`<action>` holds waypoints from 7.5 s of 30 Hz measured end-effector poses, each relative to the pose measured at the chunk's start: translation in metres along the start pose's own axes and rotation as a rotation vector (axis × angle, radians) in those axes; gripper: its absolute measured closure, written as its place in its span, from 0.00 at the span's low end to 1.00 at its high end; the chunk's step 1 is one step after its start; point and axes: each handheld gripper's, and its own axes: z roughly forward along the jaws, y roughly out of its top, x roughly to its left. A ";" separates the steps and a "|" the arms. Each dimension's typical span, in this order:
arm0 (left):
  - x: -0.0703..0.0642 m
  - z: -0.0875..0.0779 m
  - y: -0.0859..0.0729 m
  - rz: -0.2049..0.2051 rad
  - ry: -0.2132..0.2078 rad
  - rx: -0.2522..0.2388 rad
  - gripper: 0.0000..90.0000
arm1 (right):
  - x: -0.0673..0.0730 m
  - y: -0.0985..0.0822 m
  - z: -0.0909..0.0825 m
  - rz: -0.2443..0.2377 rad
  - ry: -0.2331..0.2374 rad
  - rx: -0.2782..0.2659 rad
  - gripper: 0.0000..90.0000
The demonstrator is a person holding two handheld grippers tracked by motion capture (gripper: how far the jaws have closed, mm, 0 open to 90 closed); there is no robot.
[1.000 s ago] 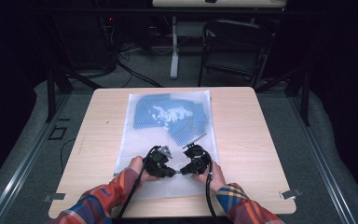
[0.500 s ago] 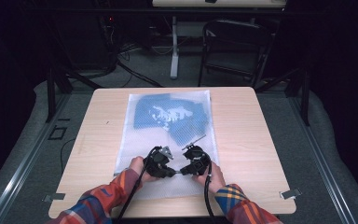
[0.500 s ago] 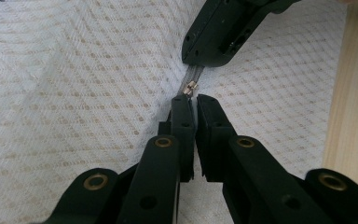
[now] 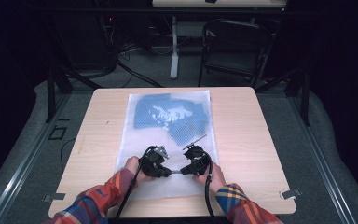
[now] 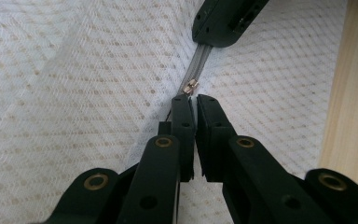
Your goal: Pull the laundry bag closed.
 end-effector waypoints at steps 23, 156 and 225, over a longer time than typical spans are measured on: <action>0.001 -0.004 -0.003 -0.008 0.003 0.008 0.96 | 0.000 0.000 0.000 -0.004 0.001 0.006 1.00; 0.030 -0.068 -0.079 -0.210 0.065 0.032 0.96 | 0.002 0.002 -0.004 -0.027 -0.001 0.003 1.00; 0.037 -0.096 -0.109 -0.279 0.129 0.018 0.96 | 0.021 0.013 0.017 -0.085 0.051 0.022 1.00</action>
